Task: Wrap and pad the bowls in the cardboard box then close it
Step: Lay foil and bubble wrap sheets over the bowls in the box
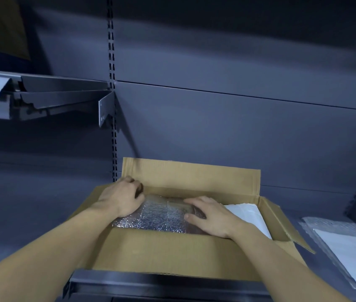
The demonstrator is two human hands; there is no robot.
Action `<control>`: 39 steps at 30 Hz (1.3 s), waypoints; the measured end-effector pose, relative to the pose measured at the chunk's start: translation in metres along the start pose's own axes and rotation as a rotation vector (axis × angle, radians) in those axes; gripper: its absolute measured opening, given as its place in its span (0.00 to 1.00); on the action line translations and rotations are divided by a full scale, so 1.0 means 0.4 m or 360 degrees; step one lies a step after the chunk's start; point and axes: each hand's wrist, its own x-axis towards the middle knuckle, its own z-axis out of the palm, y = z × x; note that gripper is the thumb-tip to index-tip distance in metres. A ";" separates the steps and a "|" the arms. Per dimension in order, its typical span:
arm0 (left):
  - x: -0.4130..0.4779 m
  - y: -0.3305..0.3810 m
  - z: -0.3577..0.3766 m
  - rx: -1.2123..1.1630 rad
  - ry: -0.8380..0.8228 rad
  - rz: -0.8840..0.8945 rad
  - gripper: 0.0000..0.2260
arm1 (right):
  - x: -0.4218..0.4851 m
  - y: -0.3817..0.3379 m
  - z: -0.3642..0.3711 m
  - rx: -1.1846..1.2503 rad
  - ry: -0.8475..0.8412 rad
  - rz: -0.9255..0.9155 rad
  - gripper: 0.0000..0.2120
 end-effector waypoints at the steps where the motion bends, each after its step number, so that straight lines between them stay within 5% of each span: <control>1: -0.001 -0.002 0.002 0.0055 -0.0041 -0.0003 0.19 | 0.001 0.000 0.001 -0.0014 0.0002 -0.0001 0.27; 6: -0.012 -0.001 0.036 0.0365 -0.0113 0.0013 0.22 | 0.000 0.001 0.002 -0.0090 -0.0048 0.0005 0.27; 17: -0.024 0.015 -0.003 0.0144 0.0079 0.0149 0.17 | 0.005 -0.003 0.002 -0.0098 -0.0022 -0.0025 0.24; 24: -0.035 0.048 0.003 0.0031 -0.0153 0.0368 0.10 | 0.006 0.004 0.004 -0.0086 -0.0127 -0.0006 0.26; 39: -0.023 0.328 -0.035 -0.0267 -0.0142 0.0494 0.16 | -0.168 0.081 -0.147 -0.0359 0.0280 0.0331 0.21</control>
